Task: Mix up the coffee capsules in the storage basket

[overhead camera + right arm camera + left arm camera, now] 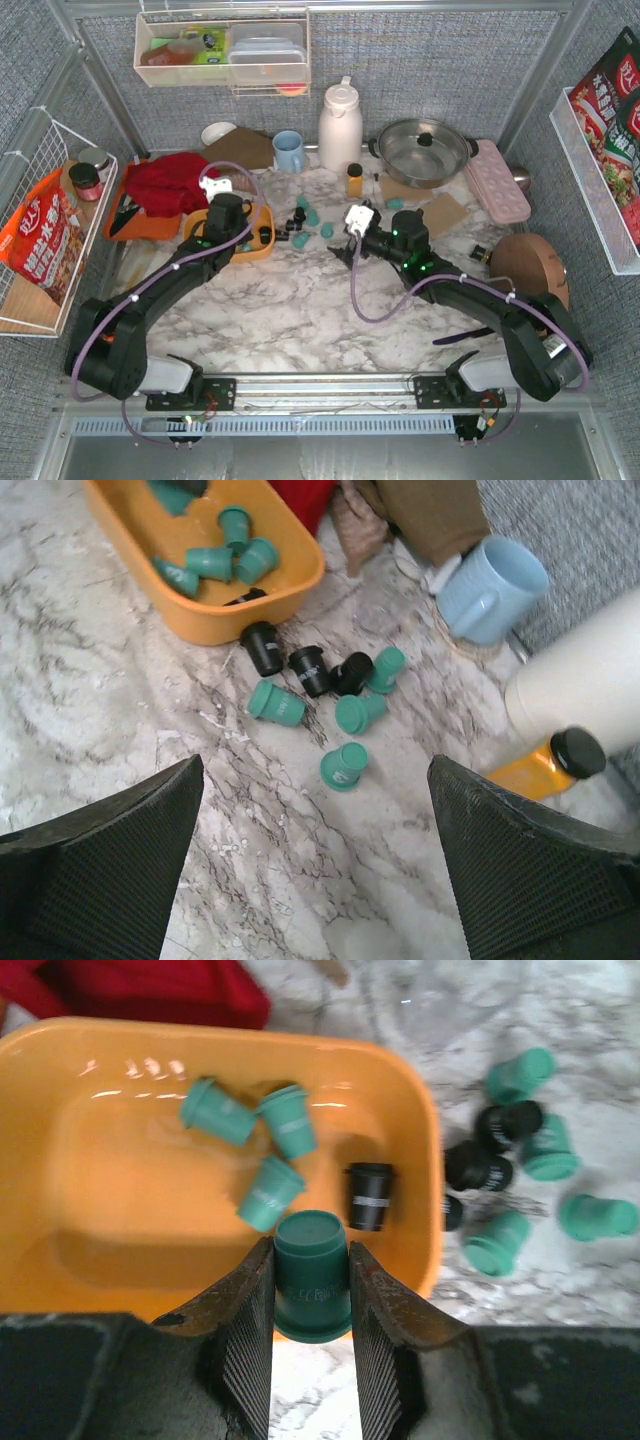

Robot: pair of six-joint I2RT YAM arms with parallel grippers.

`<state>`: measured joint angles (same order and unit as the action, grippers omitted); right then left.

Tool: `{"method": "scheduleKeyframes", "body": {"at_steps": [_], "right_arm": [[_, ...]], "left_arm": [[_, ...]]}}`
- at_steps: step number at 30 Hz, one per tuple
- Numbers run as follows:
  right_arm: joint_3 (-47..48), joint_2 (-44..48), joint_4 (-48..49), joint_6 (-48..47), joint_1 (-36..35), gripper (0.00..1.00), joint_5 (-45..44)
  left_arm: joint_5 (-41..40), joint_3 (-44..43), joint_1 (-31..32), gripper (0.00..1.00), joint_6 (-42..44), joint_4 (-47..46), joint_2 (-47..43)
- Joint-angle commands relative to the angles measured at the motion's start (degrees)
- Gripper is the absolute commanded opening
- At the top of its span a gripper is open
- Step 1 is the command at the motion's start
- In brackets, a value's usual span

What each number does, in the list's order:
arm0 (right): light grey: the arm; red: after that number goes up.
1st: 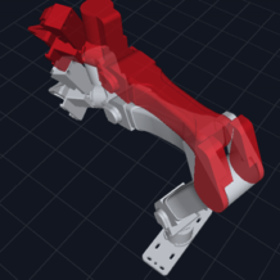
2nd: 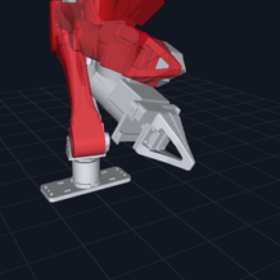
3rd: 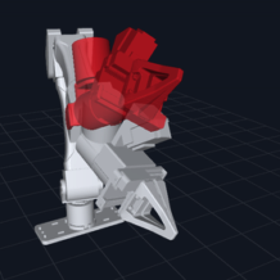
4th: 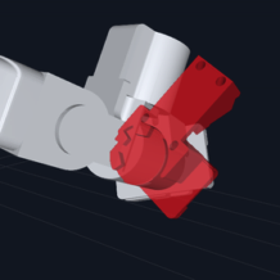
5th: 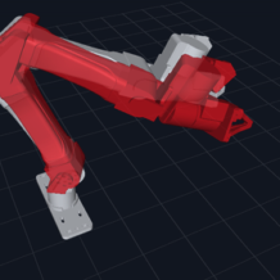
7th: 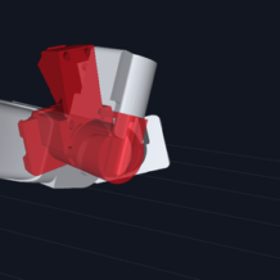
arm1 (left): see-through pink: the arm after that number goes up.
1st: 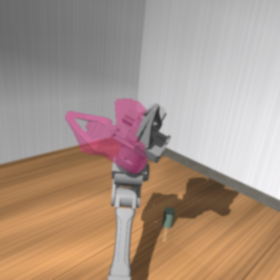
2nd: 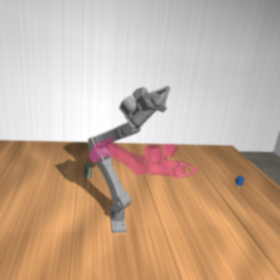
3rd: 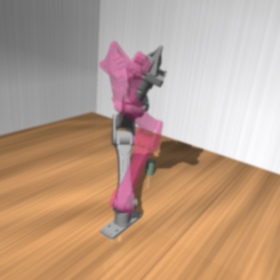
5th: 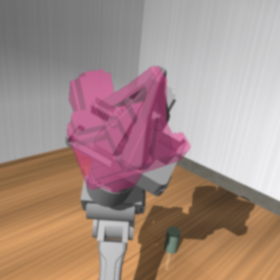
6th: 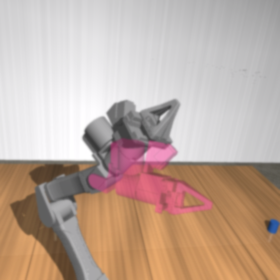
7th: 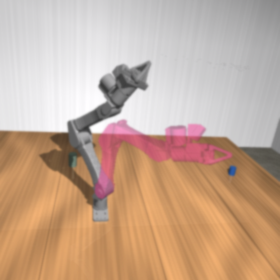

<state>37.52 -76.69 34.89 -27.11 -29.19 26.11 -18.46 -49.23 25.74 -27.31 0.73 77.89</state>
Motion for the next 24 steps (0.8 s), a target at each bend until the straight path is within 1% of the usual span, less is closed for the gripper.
{"method": "scheduleKeyframes", "body": {"at_steps": [1,6,8,10,12,14,17,19,24], "right_arm": [[3.5,-1.6,-5.1,12.9,0.0,0.99,-9.9],[7.4,-5.7,-9.4,21.8,0.1,0.99,-17.6],[8.6,-7.8,-10.5,24.5,0.1,0.98,-19.5],[10.2,-10.2,-11.2,26.4,0.2,0.96,-20.7],[11.9,-13.1,-12.3,27.6,0.2,0.91,-22.0],[14.2,-16.1,-14.1,28.8,0.2,0.87,-22.5],[18.4,-20.7,-17.0,31.0,0.2,0.79,-22.8],[21.2,-24.0,-18.5,32.5,0.2,0.77,-22.4],[25.3,-29.2,-19.1,33.3,-0.5,0.75,-21.0]], "left_arm": [[-5.8,1.1,-2.6,0.29,-2.5,-2.4,2.6],[-5.5,1.2,-4.6,0.43,-4.6,-5.4,5.3],[-6.0,1.5,-4.7,0.57,-4.8,-6.3,4.9],[-5.8,1.8,-4.7,0.7,-4.5,-6.7,3.6],[-5.4,2.2,-4.7,0.81,-4.1,-6.5,1.1],[-5.9,3.0,-4.7,0.89,-3.5,-6.6,-1.3],[-6.5,4.2,-4.8,0.95,-2.5,-5.8,-5.4],[-5.6,5.1,-4.8,0.98,-1.4,-5.8,-8.4],[-2.8,8.1,-4.8,0.99,-1.0,-6.3,-15.5]]}}
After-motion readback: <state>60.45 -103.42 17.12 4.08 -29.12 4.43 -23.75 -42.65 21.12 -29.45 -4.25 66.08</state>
